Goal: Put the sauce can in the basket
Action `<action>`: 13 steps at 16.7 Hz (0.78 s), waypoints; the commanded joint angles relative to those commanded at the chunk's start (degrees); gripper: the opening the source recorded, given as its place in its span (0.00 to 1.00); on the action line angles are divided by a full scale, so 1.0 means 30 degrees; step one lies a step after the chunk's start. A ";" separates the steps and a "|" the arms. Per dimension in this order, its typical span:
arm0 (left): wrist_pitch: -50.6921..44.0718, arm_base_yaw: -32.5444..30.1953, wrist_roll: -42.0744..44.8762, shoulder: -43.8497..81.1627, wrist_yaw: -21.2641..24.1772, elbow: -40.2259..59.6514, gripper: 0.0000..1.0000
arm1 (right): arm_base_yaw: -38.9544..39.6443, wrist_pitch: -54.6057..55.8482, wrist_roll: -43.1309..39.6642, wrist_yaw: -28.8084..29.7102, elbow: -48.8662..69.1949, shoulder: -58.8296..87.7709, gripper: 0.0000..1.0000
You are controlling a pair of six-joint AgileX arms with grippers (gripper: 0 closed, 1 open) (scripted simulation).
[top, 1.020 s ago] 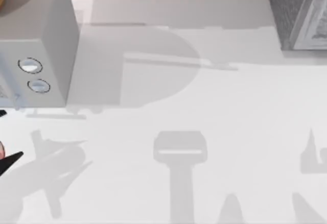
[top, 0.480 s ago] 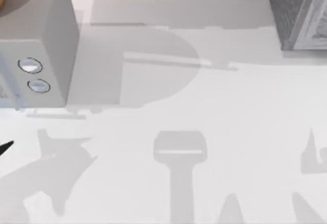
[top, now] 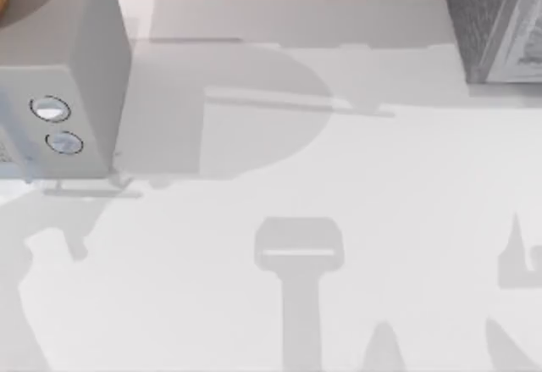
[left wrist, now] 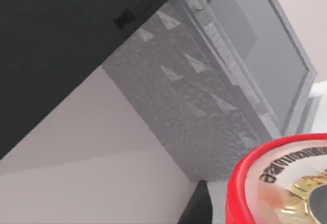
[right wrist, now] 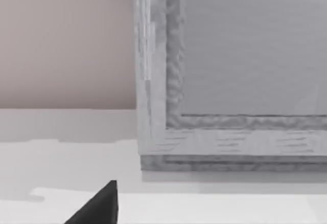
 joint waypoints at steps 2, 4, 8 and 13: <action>-0.1660 0.0161 0.0395 0.3210 0.0433 0.3598 0.00 | 0.0000 0.0000 0.0000 0.0000 0.0000 0.0000 1.00; -0.3535 0.0266 0.0856 0.6512 0.0806 0.7191 0.00 | 0.0000 0.0000 0.0000 0.0000 0.0000 0.0000 1.00; -0.7752 0.0316 0.1927 1.3410 0.1211 1.4632 0.00 | 0.0000 0.0000 0.0000 0.0000 0.0000 0.0000 1.00; -1.3074 0.0216 0.3289 2.1191 0.0981 2.3014 0.00 | 0.0000 0.0000 0.0000 0.0000 0.0000 0.0000 1.00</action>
